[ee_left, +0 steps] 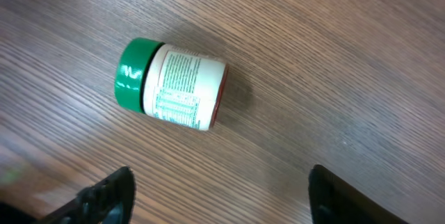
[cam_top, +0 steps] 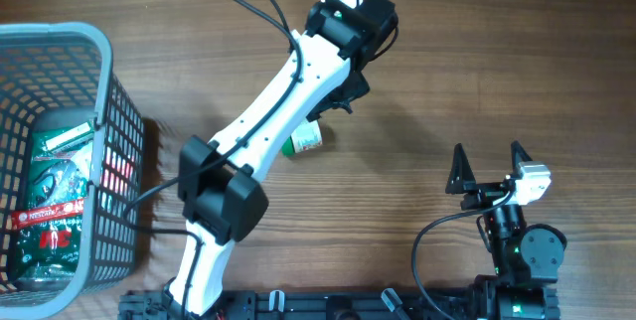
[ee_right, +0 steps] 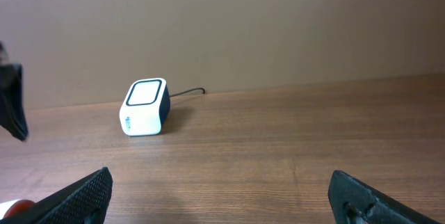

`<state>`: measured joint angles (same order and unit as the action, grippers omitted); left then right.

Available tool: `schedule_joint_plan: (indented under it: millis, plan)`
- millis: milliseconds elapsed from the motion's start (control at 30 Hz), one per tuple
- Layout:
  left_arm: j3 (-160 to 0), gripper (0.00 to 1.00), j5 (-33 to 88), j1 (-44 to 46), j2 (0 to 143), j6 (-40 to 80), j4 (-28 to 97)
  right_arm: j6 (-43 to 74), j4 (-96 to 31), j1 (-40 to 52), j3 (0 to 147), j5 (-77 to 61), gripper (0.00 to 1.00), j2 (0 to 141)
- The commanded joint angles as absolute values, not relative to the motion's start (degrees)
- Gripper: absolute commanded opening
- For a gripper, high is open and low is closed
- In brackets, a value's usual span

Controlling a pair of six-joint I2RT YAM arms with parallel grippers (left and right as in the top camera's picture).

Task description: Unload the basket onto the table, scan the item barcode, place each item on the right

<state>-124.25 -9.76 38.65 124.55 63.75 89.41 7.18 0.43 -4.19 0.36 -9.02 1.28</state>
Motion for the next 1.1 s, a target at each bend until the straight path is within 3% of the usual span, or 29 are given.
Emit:
schedule_joint_plan:
  millis: [0, 67, 300, 533, 867, 967, 1067]
  plan:
    - [-124.7, 0.83, -10.0, 38.4, 125.4, 65.3, 88.6, 6.2, 0.7, -4.4, 0.3, -9.9, 1.00, 1.0]
    - [-124.7, 1.00, -10.9, 38.0, 125.4, 65.1, 89.1, 6.2, 0.7, -4.4, 0.3, -9.9, 1.00, 1.0]
    - [-124.7, 1.00, -19.9, 34.0, 123.3, 58.2, 90.7, 6.2, 0.7, -4.4, 0.3, -9.9, 1.00, 1.0]
    - [-124.7, 1.00, -20.1, 27.8, 114.8, 56.7, 91.5, 6.2, 0.7, -4.4, 0.3, -9.9, 1.00, 1.0]
    - [-124.7, 1.00, -2.5, 24.3, 115.0, 39.4, 90.2, 6.2, 0.7, -4.4, 0.3, -9.9, 1.00, 1.0]
    - [-124.7, 1.00, 0.0, 22.1, 115.0, 50.3, 91.0, 6.2, 0.7, -4.4, 0.3, -9.9, 1.00, 1.0]
    - [-124.7, 1.00, -3.0, 21.6, 115.0, 77.0, 94.3, 6.2, 0.7, -4.4, 0.3, -9.9, 1.00, 1.0]
